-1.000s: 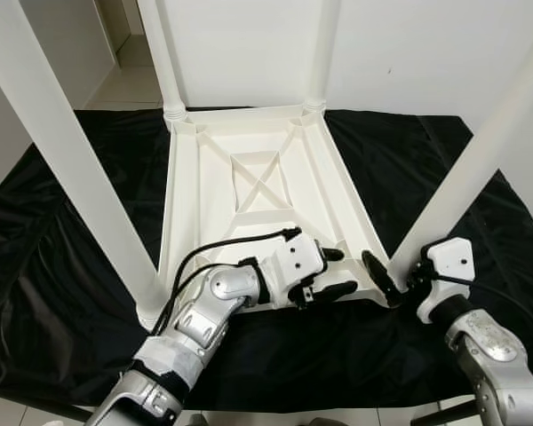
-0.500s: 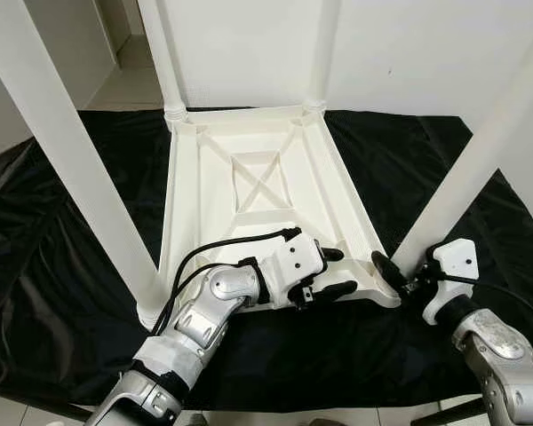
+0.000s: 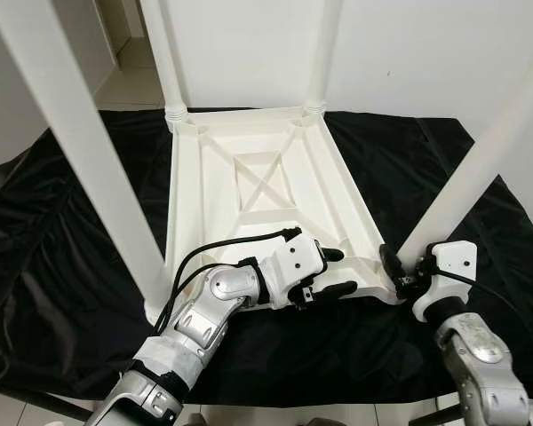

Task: Building children table

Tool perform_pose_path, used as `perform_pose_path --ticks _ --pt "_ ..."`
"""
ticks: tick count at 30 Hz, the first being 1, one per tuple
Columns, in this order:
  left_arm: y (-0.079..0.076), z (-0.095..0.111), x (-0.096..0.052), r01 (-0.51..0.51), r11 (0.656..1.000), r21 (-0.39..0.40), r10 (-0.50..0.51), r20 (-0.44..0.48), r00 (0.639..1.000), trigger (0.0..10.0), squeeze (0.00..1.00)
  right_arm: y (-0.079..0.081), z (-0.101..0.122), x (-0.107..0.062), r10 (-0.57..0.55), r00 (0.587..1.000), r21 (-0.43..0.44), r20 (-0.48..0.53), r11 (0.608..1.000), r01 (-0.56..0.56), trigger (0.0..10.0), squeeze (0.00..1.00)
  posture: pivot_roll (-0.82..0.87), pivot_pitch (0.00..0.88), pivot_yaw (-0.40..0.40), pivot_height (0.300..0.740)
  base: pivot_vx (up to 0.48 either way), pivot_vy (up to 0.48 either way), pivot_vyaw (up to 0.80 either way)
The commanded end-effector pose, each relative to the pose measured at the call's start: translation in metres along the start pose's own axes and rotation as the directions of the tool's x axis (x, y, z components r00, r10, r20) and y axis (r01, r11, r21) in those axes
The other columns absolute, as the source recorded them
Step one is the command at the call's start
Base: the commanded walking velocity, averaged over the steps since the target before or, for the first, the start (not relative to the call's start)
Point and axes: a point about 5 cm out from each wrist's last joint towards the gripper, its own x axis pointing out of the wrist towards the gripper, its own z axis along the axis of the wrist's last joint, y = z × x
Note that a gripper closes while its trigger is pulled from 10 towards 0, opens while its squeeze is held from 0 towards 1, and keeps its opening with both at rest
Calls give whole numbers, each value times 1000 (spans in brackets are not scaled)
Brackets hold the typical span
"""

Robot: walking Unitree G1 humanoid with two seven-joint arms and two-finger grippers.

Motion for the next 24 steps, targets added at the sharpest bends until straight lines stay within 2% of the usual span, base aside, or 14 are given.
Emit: perform_pose_path --ticks 1,2,5,7,8,9,10,13,17,21,22,24 --pt "-2 -3 -1 14 1000 -1 -14 -15 1000 10000 0 -11 -12 -4 -95 993 -13 -75 995 94 10000 0 -92 3 20 740 0 0 0" --pt "-2 -4 -1 16 1000 -1 -16 -15 1000 10000 0 -8 -13 -5 -155 984 17 -86 987 157 10000 0 -93 3 21 740 0 0 0" --pt "-3 -3 -1 19 1000 0 -19 -14 1000 10000 0 -4 -14 -6 -199 975 37 -95 979 203 10000 0 -96 1 21 740 0 0 0" --pt "-4 -3 0 27 1000 1 -27 -12 1000 10000 0 17 -13 -9 -316 945 70 -85 944 322 10000 0 -98 0 19 740 0 0 0" --pt "-4 -3 0 27 1000 1 -27 -12 1000 10000 0 17 -13 -9 -316 945 70 -85 944 322 10000 0 -98 0 19 740 0 0 0" --pt "-4 -3 0 30 1000 9 -30 -14 999 10000 0 25 -12 -11 -358 930 88 -85 927 365 10000 0 -93 0 14 740 0 0 0" --pt "-4 -3 0 30 1000 9 -30 -14 999 10000 0 25 -12 -11 -358 930 88 -85 927 365 10000 0 -93 0 14 740 0 0 0" --pt "-5 -4 0 31 999 12 -30 -15 999 10000 0 39 -13 -13 -414 905 123 -97 897 424 10000 0 -88 0 11 740 0 0 0" --pt "-7 -4 0 31 999 8 -31 -15 999 10000 0 50 -8 -11 -401 913 141 -74 902 408 10000 0 -89 0 10 740 0 0 0" --pt "-8 -5 0 35 999 7 -35 -16 999 10000 0 49 -4 -11 -408 911 144 -57 900 412 10000 0 -92 0 9 740 0 0 0" --pt "-8 -5 1 35 999 7 -35 -16 999 10000 0 49 -4 -11 -402 914 152 -53 902 405 10000 953 -93 0 9 740 0 0 0" --pt "-8 -5 1 35 999 7 -35 -16 999 10000 0 49 -4 -11 -402 914 152 -53 902 405 10000 953 -93 0 9 740 0 0 0"
